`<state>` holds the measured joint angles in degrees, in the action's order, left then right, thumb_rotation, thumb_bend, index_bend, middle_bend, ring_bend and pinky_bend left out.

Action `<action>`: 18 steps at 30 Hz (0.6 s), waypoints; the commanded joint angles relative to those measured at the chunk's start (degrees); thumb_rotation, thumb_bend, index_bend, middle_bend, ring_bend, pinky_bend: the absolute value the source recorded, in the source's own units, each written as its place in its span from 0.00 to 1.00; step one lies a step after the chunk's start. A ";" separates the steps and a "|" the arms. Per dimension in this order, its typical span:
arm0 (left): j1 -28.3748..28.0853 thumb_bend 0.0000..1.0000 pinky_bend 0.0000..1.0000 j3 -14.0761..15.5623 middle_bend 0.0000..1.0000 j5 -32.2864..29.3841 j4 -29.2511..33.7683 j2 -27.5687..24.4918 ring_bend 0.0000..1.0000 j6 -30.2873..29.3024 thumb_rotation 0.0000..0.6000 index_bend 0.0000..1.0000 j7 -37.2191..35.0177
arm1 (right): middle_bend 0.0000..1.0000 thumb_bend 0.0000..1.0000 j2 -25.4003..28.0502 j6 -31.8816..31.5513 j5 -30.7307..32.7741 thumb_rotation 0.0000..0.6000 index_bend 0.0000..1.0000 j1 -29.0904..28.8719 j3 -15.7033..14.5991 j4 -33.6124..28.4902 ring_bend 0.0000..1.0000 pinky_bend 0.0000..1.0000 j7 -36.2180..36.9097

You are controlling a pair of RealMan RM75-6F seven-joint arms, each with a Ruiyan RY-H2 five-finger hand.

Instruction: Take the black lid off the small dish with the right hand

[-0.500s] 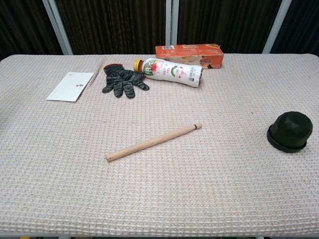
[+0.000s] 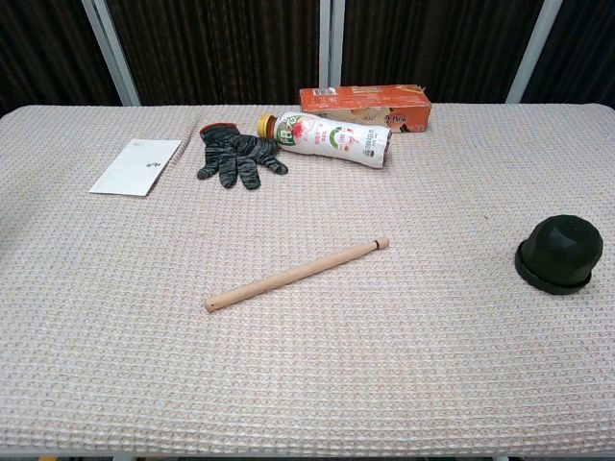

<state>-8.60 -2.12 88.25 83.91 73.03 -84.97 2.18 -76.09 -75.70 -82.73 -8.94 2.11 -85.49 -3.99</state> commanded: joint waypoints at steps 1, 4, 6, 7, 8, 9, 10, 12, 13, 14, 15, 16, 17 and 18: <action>0.07 0.13 0.18 0.19 0.11 0.09 -0.43 0.14 0.00 0.08 1.00 0.14 -0.31 | 0.05 0.02 -0.32 2.83 1.19 1.00 0.00 -1.07 0.42 1.22 0.00 0.00 3.95; -0.03 0.13 0.18 0.19 0.11 -0.30 -1.31 0.85 0.00 0.60 1.00 0.14 -1.23 | 0.07 0.02 -1.09 6.36 2.62 1.00 0.00 -2.37 0.73 3.54 0.00 0.00 7.09; -0.16 0.13 0.18 0.43 0.11 -0.06 -1.83 1.21 0.00 0.92 1.00 0.14 -1.33 | 0.07 0.02 -1.63 9.12 3.76 1.00 0.00 -3.28 0.90 4.68 0.00 0.00 9.46; -0.21 0.13 0.18 0.52 0.11 0.00 -2.13 1.34 0.00 1.06 1.00 0.14 -1.25 | 0.07 0.02 -1.82 10.17 4.04 1.00 0.00 -3.66 0.94 5.13 0.00 0.00 10.61; -0.24 0.13 0.18 0.57 0.11 -0.09 -2.42 1.50 0.00 1.24 1.00 0.14 -1.38 | 0.07 0.02 -2.12 11.29 4.15 1.00 0.00 -4.14 0.99 5.80 0.00 0.00 12.14; -0.24 0.13 0.18 0.56 0.11 -0.22 -2.59 1.57 0.00 1.36 1.00 0.14 -1.62 | 0.08 0.02 -2.42 11.92 4.15 1.00 0.00 -4.47 1.09 6.36 0.00 0.00 13.37; -0.24 0.13 0.18 0.57 0.11 -0.30 -2.77 1.61 0.00 1.47 1.00 0.14 -1.84 | 0.08 0.02 -2.81 12.42 4.08 1.00 0.00 -4.77 1.20 6.96 0.00 0.00 14.68; -0.31 0.13 0.18 0.57 0.11 -0.31 -3.17 1.62 0.00 1.58 1.00 0.14 -1.99 | 0.10 0.02 -3.69 13.35 3.53 1.00 0.00 -5.47 1.40 8.26 0.00 0.00 18.23; -0.34 0.13 0.18 0.59 0.11 -0.20 -3.29 1.59 0.00 1.56 1.00 0.14 -2.14 | 0.10 0.02 -4.06 13.51 3.08 1.00 0.00 -5.75 1.49 8.80 0.00 0.00 19.94; -0.39 0.13 0.18 0.64 0.11 0.08 -3.51 1.57 0.00 1.44 1.00 0.14 -2.49 | 0.11 0.02 -4.55 13.64 2.44 1.00 0.00 -6.09 1.54 9.66 0.00 0.00 22.06; -0.40 0.13 0.18 0.68 0.11 0.23 -3.66 1.56 0.00 1.35 1.00 0.14 -2.63 | 0.12 0.02 -4.88 13.76 2.02 1.00 0.00 -6.36 1.55 10.32 0.00 0.00 23.35; -0.42 0.13 0.18 0.72 0.11 0.34 -3.80 1.51 0.00 1.33 1.00 0.14 -2.69 | 0.12 0.02 -5.28 13.95 1.58 1.00 0.00 -6.72 1.54 11.14 0.00 0.00 24.55; -0.44 0.13 0.18 0.74 0.11 0.35 -3.84 1.46 0.00 1.37 1.00 0.14 -2.72 | 0.12 0.02 -5.53 14.14 1.36 1.00 0.00 -6.98 1.54 11.66 0.00 0.00 25.19; -0.46 0.13 0.18 0.75 0.11 0.33 -3.84 1.41 0.00 1.42 1.00 0.14 -2.74 | 0.12 0.02 -5.77 14.39 1.26 1.00 0.00 -7.21 1.54 12.08 0.00 0.00 25.75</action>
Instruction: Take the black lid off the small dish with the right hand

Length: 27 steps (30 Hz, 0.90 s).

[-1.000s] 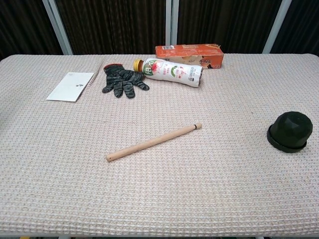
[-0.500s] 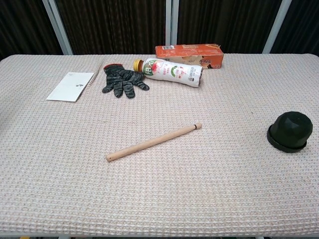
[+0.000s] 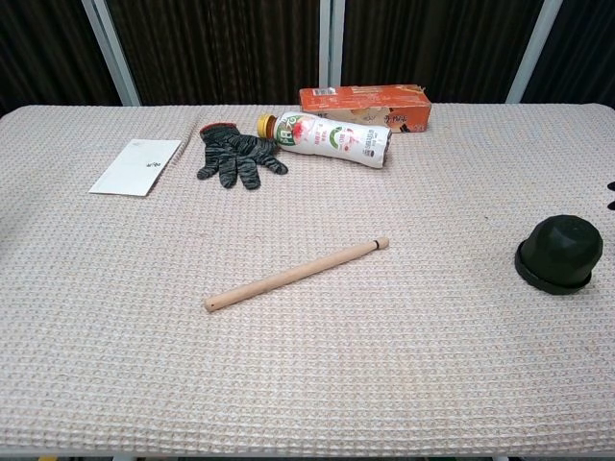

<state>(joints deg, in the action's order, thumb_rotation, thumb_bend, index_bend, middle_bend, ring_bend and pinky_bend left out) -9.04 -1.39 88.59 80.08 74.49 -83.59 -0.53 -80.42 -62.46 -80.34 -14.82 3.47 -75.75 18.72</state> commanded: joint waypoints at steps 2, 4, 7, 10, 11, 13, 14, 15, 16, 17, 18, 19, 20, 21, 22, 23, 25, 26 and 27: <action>-0.07 0.13 0.18 0.00 0.11 -0.05 0.00 -0.12 0.00 0.12 1.00 0.14 -0.01 | 0.12 0.02 -1.85 2.15 -1.15 1.00 0.00 -1.94 0.16 2.89 0.00 0.00 4.52; -0.08 0.13 0.18 -0.01 0.11 -0.08 0.07 -0.12 0.00 0.14 1.00 0.14 0.00 | 0.12 0.02 -1.99 3.20 -1.28 1.00 0.00 -2.58 0.06 3.10 0.00 0.00 5.73; -0.04 0.13 0.18 0.02 0.11 -0.09 0.15 -0.09 0.00 0.09 1.00 0.14 0.06 | 0.12 0.02 -2.33 4.28 -1.54 1.00 0.00 -3.51 -0.10 3.52 0.00 0.00 5.90; -0.04 0.13 0.18 0.05 0.11 -0.07 0.16 -0.08 0.00 0.06 1.00 0.14 0.15 | 0.13 0.02 -2.77 4.35 -1.77 1.00 0.00 -4.13 -0.05 3.60 0.00 0.00 5.55; -0.06 0.13 0.18 0.02 0.11 -0.10 0.16 -0.07 0.00 0.09 1.00 0.14 0.12 | 0.13 0.02 -2.86 4.35 -1.74 1.00 0.00 -4.26 -0.01 3.61 0.00 0.00 5.38; -0.08 0.13 0.18 -0.02 0.11 -0.21 0.12 -0.07 0.00 0.16 1.00 0.14 0.00 | 0.13 0.02 -3.05 4.47 -1.44 1.00 0.00 -4.53 0.12 3.64 0.00 0.00 4.67; -0.09 0.13 0.18 -0.02 0.11 -0.23 0.07 -0.06 0.00 0.18 1.00 0.14 -0.05 | 0.13 0.02 -3.13 4.65 -1.17 1.00 0.00 -4.63 0.16 3.66 0.00 0.00 4.23; -0.08 0.13 0.18 -0.01 0.11 -0.26 0.01 -0.05 0.00 0.21 1.00 0.14 -0.11 | 0.13 0.02 -3.19 4.91 -0.85 1.00 0.00 -4.77 0.23 3.65 0.00 0.00 3.76; -0.07 0.13 0.18 0.01 0.11 -0.30 -0.09 -0.03 0.00 0.25 1.00 0.14 -0.23 | 0.14 0.03 -3.26 5.35 -0.39 1.00 0.00 -4.99 0.32 3.60 0.00 0.00 3.06; -0.05 0.13 0.18 0.03 0.11 -0.31 -0.16 -0.01 0.00 0.25 1.00 0.14 -0.32 | 0.14 0.03 -3.33 5.62 -0.08 1.00 0.00 -5.14 0.38 3.55 0.00 0.00 2.55; -0.05 0.13 0.18 0.03 0.11 -0.33 -0.23 0.03 0.00 0.26 1.00 0.14 -0.40 | 0.14 0.03 -3.43 5.84 0.19 1.00 0.00 -5.26 0.42 3.52 0.00 0.00 2.06; -0.05 0.13 0.18 0.02 0.11 -0.36 -0.31 0.07 0.00 0.26 1.00 0.14 -0.47 | 0.15 0.03 -3.55 6.00 0.48 1.00 0.00 -5.37 0.48 3.52 0.00 0.00 1.62; -0.02 0.13 0.18 0.03 0.11 -0.40 -0.41 0.11 0.00 0.26 1.00 0.14 -0.57 | 0.15 0.03 -3.72 6.21 0.84 1.00 0.00 -5.48 0.55 3.54 0.00 0.00 1.13; 0.00 0.13 0.18 0.03 0.11 -0.45 -0.51 0.16 0.00 0.27 1.00 0.14 -0.65 | 0.16 0.03 -3.81 6.38 1.07 1.00 0.00 -5.58 0.61 3.52 0.00 0.00 0.85; 0.01 0.13 0.18 0.03 0.11 -0.51 -0.62 0.22 0.00 0.31 1.00 0.14 -0.72 | 0.16 0.03 -3.90 6.53 1.31 1.00 0.00 -5.69 0.69 3.52 0.00 0.00 0.62; -0.02 0.13 0.18 0.03 0.11 -0.57 -0.72 0.26 0.00 0.41 1.00 0.14 -0.83 | 0.17 0.04 -4.05 6.66 1.59 1.00 0.00 -5.79 0.79 3.55 0.00 0.00 0.42; -0.06 0.13 0.18 0.02 0.11 -0.58 -0.85 0.27 0.00 0.49 1.00 0.14 -0.95 | 0.17 0.04 -4.34 6.68 1.85 1.00 0.00 -5.88 0.87 3.73 0.00 0.00 0.24; -0.08 0.13 0.18 -0.01 0.11 -0.60 -0.88 0.26 0.00 0.48 1.00 0.14 -1.05 | 0.17 0.04 -4.51 6.75 1.96 1.00 0.00 -5.93 0.86 3.85 0.00 0.00 0.19; -0.10 0.13 0.18 -0.05 0.11 -0.60 -0.87 0.24 0.00 0.46 1.00 0.14 -1.13 | 0.18 0.04 -4.58 6.84 2.03 1.00 0.00 -5.99 0.87 3.84 0.00 0.00 0.27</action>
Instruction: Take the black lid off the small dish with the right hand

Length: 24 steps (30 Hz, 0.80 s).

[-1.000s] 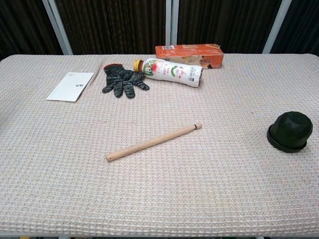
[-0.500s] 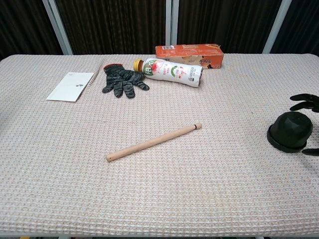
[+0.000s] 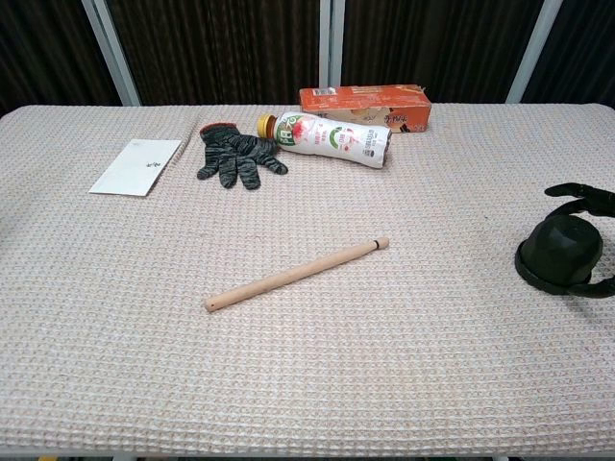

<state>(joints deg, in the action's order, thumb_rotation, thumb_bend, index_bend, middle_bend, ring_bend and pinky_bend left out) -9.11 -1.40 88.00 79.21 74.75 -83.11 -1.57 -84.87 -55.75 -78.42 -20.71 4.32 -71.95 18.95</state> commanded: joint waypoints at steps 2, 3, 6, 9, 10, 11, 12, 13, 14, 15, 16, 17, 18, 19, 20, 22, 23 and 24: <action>-0.03 0.13 0.18 -0.06 0.11 0.08 0.04 -0.13 0.00 -0.13 1.00 0.14 -0.07 | 0.18 0.05 -0.20 0.10 0.21 1.00 0.00 -0.19 0.09 -0.05 0.00 0.00 0.18; -0.04 0.13 0.18 -0.06 0.11 0.12 0.08 -0.18 0.00 -0.16 1.00 0.14 -0.02 | 0.19 0.05 -0.27 -0.03 0.23 1.00 0.00 -0.19 0.11 0.00 0.00 0.00 0.09; -0.01 0.13 0.18 -0.07 0.11 0.11 0.22 -0.35 0.00 -0.23 1.00 0.14 0.04 | 0.19 0.06 -0.38 0.10 0.48 1.00 0.00 -0.29 0.05 0.05 0.00 0.00 -0.40; 0.08 0.13 0.18 -0.34 0.11 -0.14 0.41 -0.50 0.00 -0.51 1.00 0.14 -0.12 | 0.19 0.06 -0.42 0.39 0.69 1.00 0.00 -0.39 -0.08 0.00 0.00 0.00 -0.66; 0.08 0.13 0.18 -0.40 0.11 -0.18 0.47 -0.55 0.00 -0.57 1.00 0.14 -0.12 | 0.20 0.06 -0.44 0.46 0.76 1.00 0.00 -0.43 -0.09 0.02 0.00 0.00 -0.75; 0.08 0.13 0.18 -0.43 0.11 -0.17 0.53 -0.62 0.00 -0.62 1.00 0.14 -0.05 | 0.20 0.06 -0.46 0.50 0.86 1.00 0.00 -0.46 -0.08 0.04 0.00 0.00 -0.83; 0.07 0.13 0.18 -0.43 0.11 -0.15 0.58 -0.66 0.00 -0.64 1.00 0.14 0.02 | 0.20 0.06 -0.49 0.48 0.93 1.00 0.00 -0.47 -0.05 0.06 0.00 0.00 -0.89; 0.06 0.13 0.18 -0.41 0.11 -0.12 0.64 -0.69 0.00 -0.62 1.00 0.14 0.07 | 0.21 0.06 -0.52 0.47 0.99 1.00 0.00 -0.47 -0.06 0.10 0.00 0.00 -0.93; 0.04 0.13 0.18 -0.38 0.11 -0.11 0.71 -0.71 0.00 -0.56 1.00 0.14 0.12 | 0.21 0.06 -0.55 0.49 1.04 1.00 0.00 -0.47 -0.10 0.13 0.00 0.00 -0.96; 0.03 0.13 0.18 -0.36 0.11 -0.11 0.73 -0.71 0.00 -0.52 1.00 0.14 0.14 | 0.21 0.06 -0.56 0.51 1.05 1.00 0.00 -0.47 -0.14 0.14 0.00 0.00 -0.97; 0.02 0.13 0.18 -0.34 0.11 -0.11 0.73 -0.71 0.00 -0.47 1.00 0.14 0.16 | 0.21 0.06 -0.57 0.54 1.05 1.00 0.00 -0.47 -0.19 0.14 0.00 0.00 -0.97; 0.02 0.13 0.18 -0.32 0.11 -0.14 0.73 -0.71 0.00 -0.42 1.00 0.14 0.16 | 0.21 0.06 -0.58 0.56 1.04 1.00 0.00 -0.49 -0.25 0.16 0.00 0.00 -0.98; 0.03 0.13 0.18 -0.31 0.11 -0.16 0.72 -0.71 0.00 -0.40 1.00 0.14 0.13 | 0.21 0.06 -0.60 0.57 1.04 1.00 0.00 -0.49 -0.29 0.18 0.00 0.00 -1.00; 0.03 0.13 0.18 -0.32 0.11 -0.18 0.72 -0.70 0.00 -0.39 1.00 0.14 0.12 | 0.21 0.06 -0.63 0.62 1.07 1.00 0.00 -0.50 -0.33 0.22 0.00 0.00 -0.99; 0.03 0.13 0.18 -0.33 0.11 -0.20 0.71 -0.69 0.00 -0.40 1.00 0.14 0.11 | 0.21 0.06 -0.67 0.65 1.08 1.00 0.00 -0.50 -0.37 0.27 0.00 0.00 -0.98; 0.02 0.13 0.18 -0.33 0.11 -0.21 0.71 -0.67 0.00 -0.37 1.00 0.14 0.13 | 0.21 0.06 -0.76 0.70 1.12 1.00 0.00 -0.53 -0.41 0.40 0.00 0.00 -0.97; 0.02 0.13 0.18 -0.34 0.11 -0.23 0.71 -0.67 0.00 -0.35 1.00 0.14 0.13 | 0.21 0.06 -0.79 0.73 1.13 1.00 0.00 -0.56 -0.42 0.43 0.00 0.00 -0.96; 0.02 0.13 0.18 -0.33 0.11 -0.23 0.71 -0.68 0.00 -0.34 1.00 0.14 0.13 | 0.21 0.06 -0.82 0.77 1.15 1.00 0.00 -0.59 -0.42 0.47 0.00 0.00 -0.97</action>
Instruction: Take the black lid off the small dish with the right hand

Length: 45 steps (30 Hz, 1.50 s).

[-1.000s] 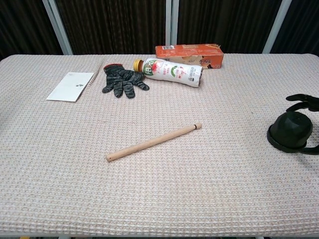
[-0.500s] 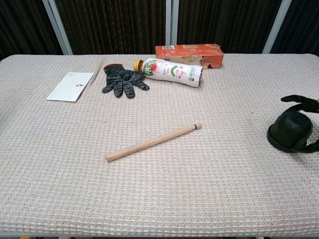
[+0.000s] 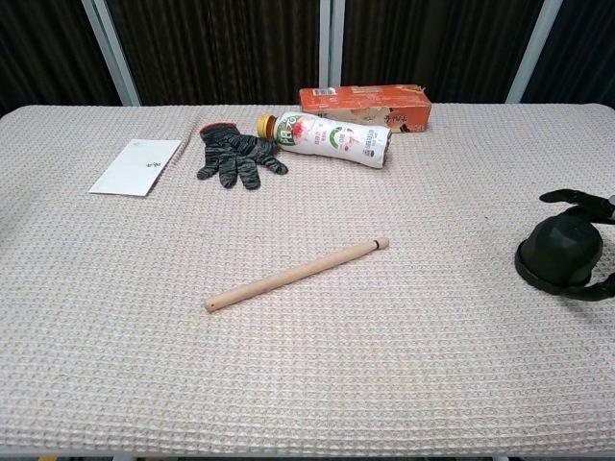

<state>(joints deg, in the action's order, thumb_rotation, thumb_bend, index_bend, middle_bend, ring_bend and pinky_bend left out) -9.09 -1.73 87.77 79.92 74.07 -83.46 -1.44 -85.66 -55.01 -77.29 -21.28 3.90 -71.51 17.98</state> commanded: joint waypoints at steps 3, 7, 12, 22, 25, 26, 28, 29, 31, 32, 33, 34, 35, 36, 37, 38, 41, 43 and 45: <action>0.01 0.13 0.18 -0.01 0.11 -0.05 -0.02 0.00 0.00 0.00 1.00 0.14 -0.12 | 0.22 0.06 -0.21 -0.02 0.09 1.00 0.00 -0.05 0.00 0.15 0.00 0.00 -0.10; 0.04 0.13 0.18 0.05 0.11 0.01 -0.07 0.04 0.00 -0.01 1.00 0.14 -0.16 | 0.23 0.08 -0.46 -0.13 0.11 1.00 0.00 -0.10 -0.03 0.27 0.00 0.00 -0.47; 0.07 0.13 0.18 0.08 0.11 0.06 -0.08 0.04 0.00 -0.07 1.00 0.14 -0.22 | 0.25 0.09 -0.66 -0.44 0.19 1.00 0.00 -0.09 0.03 0.19 0.00 0.00 -0.91; 0.10 0.13 0.18 0.15 0.11 -0.13 -0.10 0.07 0.00 0.17 1.00 0.14 -0.32 | 0.31 0.11 -1.10 -0.95 0.95 1.00 0.00 0.06 0.35 0.30 0.00 0.00 -2.15; 0.12 0.13 0.18 0.15 0.11 -0.12 -0.10 0.08 0.00 0.14 1.00 0.14 -0.28 | 0.34 0.12 -1.23 -1.04 1.24 1.00 0.04 0.12 0.41 0.31 0.00 0.00 -2.69; 0.13 0.13 0.18 0.16 0.11 -0.12 -0.08 0.08 0.00 0.13 1.00 0.14 -0.27 | 0.35 0.13 -1.27 -1.18 1.27 1.00 0.06 0.17 0.44 0.28 0.00 0.00 -2.79; 0.12 0.13 0.18 0.17 0.11 -0.07 -0.04 0.07 0.00 0.13 1.00 0.14 -0.25 | 0.36 0.13 -1.40 -1.71 1.24 1.00 0.12 0.29 0.59 0.21 0.00 0.00 -2.91; 0.12 0.13 0.18 0.19 0.11 -0.05 -0.02 0.05 0.00 0.11 1.00 0.14 -0.23 | 0.37 0.13 -1.42 -1.98 1.20 1.00 0.16 0.36 0.65 0.18 0.00 0.00 -2.94; 0.13 0.13 0.18 0.19 0.11 0.01 0.04 0.00 0.00 0.06 1.00 0.14 -0.21 | 0.38 0.13 -1.48 -2.72 1.09 1.00 0.22 0.54 0.83 0.12 0.00 0.00 -3.00; 0.13 0.13 0.18 0.18 0.11 0.01 0.08 -0.02 0.00 0.03 1.00 0.14 -0.23 | 0.39 0.13 -1.47 -3.04 1.04 1.00 0.23 0.63 0.92 0.05 0.00 0.00 -3.03; 0.15 0.13 0.18 0.17 0.11 0.02 0.11 -0.04 0.00 -0.01 1.00 0.14 -0.26 | 0.40 0.13 -1.44 -3.34 1.01 1.00 0.25 0.70 1.02 -0.05 0.00 0.00 -3.03; 0.16 0.13 0.18 0.17 0.11 0.06 0.12 -0.06 0.00 -0.06 1.00 0.14 -0.28 | 0.40 0.14 -1.35 -3.71 0.97 1.00 0.26 0.79 1.13 -0.23 0.00 0.00 -3.03; 0.16 0.13 0.18 0.19 0.11 0.09 0.12 -0.07 0.00 -0.08 1.00 0.14 -0.29 | 0.40 0.14 -1.25 -4.00 0.89 1.00 0.27 0.86 1.20 -0.39 0.00 0.00 -3.02; 0.15 0.13 0.18 0.19 0.11 0.13 0.14 -0.06 0.00 -0.09 1.00 0.14 -0.27 | 0.40 0.14 -1.11 -4.31 0.77 1.00 0.28 0.91 1.28 -0.59 0.00 0.00 -2.97; 0.15 0.13 0.18 0.19 0.11 0.14 0.15 -0.06 0.00 -0.10 1.00 0.14 -0.26 | 0.40 0.14 -0.94 -4.72 0.60 1.00 0.29 0.96 1.40 -0.80 0.00 0.00 -2.93; 0.16 0.13 0.18 0.19 0.11 0.13 0.18 -0.07 0.00 -0.10 1.00 0.14 -0.27 | 0.40 0.15 -0.68 -5.33 0.34 1.00 0.30 1.02 1.59 -1.15 0.01 0.00 -2.87; 0.18 0.13 0.18 0.20 0.11 0.19 0.22 -0.12 0.00 -0.17 1.00 0.14 -0.35 | 0.42 0.15 0.27 -7.12 -0.43 1.00 0.32 1.03 2.36 -2.50 0.02 0.00 -2.82; 0.16 0.13 0.18 0.17 0.11 0.27 0.24 -0.11 0.00 -0.25 1.00 0.14 -0.38 | 0.42 0.15 1.23 -8.28 -0.95 1.00 0.33 0.86 3.01 -3.93 0.03 0.00 -3.26; 0.14 0.13 0.18 0.16 0.11 0.30 0.31 -0.13 0.00 -0.26 1.00 0.14 -0.40 | 0.42 0.15 2.16 -9.15 -1.30 1.00 0.34 0.64 3.63 -5.42 0.03 0.00 -3.90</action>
<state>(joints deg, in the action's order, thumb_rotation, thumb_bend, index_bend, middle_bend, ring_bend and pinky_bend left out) -8.96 -1.57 88.08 80.23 73.94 -83.73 -1.84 -84.42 -63.29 -78.10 -20.43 6.84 -75.70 14.66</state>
